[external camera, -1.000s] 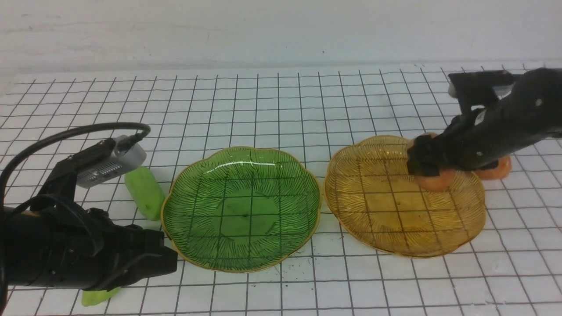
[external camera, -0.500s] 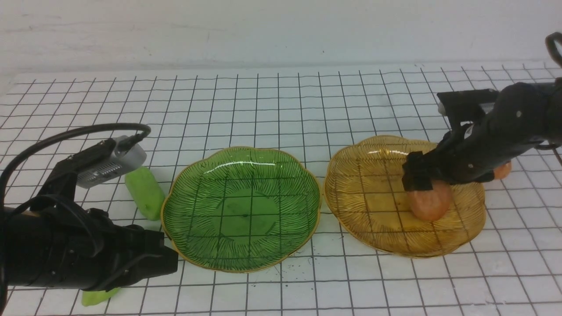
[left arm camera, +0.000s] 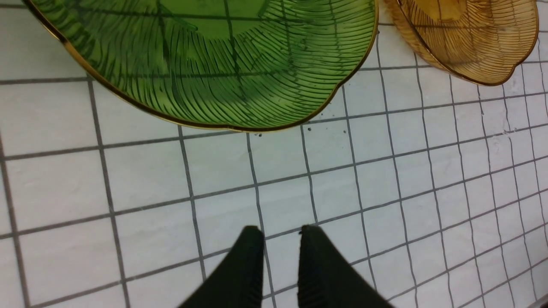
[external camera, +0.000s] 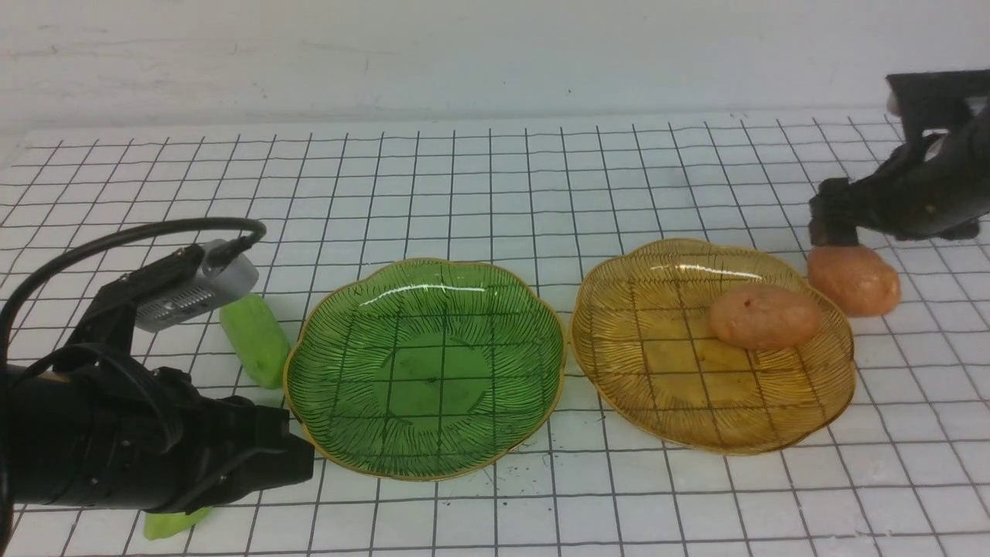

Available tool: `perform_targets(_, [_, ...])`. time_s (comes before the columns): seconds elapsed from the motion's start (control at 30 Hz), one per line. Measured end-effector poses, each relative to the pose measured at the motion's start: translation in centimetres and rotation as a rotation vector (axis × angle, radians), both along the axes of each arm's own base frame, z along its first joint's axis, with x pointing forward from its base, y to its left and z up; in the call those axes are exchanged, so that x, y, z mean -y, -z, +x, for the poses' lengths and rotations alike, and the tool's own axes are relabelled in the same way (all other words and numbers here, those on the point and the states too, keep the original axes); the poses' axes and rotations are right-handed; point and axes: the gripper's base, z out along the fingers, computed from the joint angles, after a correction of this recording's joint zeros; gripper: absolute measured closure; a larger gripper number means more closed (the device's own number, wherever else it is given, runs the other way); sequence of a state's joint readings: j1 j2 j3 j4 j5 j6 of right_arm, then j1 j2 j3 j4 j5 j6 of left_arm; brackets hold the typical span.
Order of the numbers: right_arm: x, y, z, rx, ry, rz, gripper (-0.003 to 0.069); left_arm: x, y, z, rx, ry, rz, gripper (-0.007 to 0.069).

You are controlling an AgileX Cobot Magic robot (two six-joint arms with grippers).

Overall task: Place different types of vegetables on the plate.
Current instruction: 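Put the potato onto the plate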

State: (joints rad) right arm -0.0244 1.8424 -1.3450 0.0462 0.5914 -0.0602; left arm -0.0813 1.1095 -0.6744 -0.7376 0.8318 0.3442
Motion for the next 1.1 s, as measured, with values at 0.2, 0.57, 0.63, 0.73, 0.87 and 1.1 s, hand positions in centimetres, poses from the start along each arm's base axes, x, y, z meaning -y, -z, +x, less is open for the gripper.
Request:
perform_targets(0.2, [2.1,2.7,0.9,-0.028,0.082,0.031,0.0050,0.0,0.0,0.0,0.000,0.000,0.001,0.0517])
perform_targets(0.57, [2.0,6.8,2.1,-0.067,0.118,0.083,0.0097,0.0,0.0,0.0,0.001,0.000,0.002,0.0517])
perform_targets(0.63, [2.1,6.9,2.2,-0.065,0.121,0.085,0.0128,0.0,0.0,0.0,0.001,0.000,0.002,0.0517])
perform_targets(0.73, [2.1,6.9,2.2,-0.064,0.122,0.085,0.0145,0.0,0.0,0.0,0.001,0.000,0.002,0.0517])
perform_targets(0.87, [2.3,5.6,1.6,-0.124,0.113,0.086,0.0145,0.0,0.0,0.0,0.001,0.001,0.004,0.0517])
perform_targets(1.1, [2.0,-3.8,-1.7,-0.181,0.094,0.123,0.0145,-0.1,0.1,0.0,0.001,0.007,0.020,0.0517])
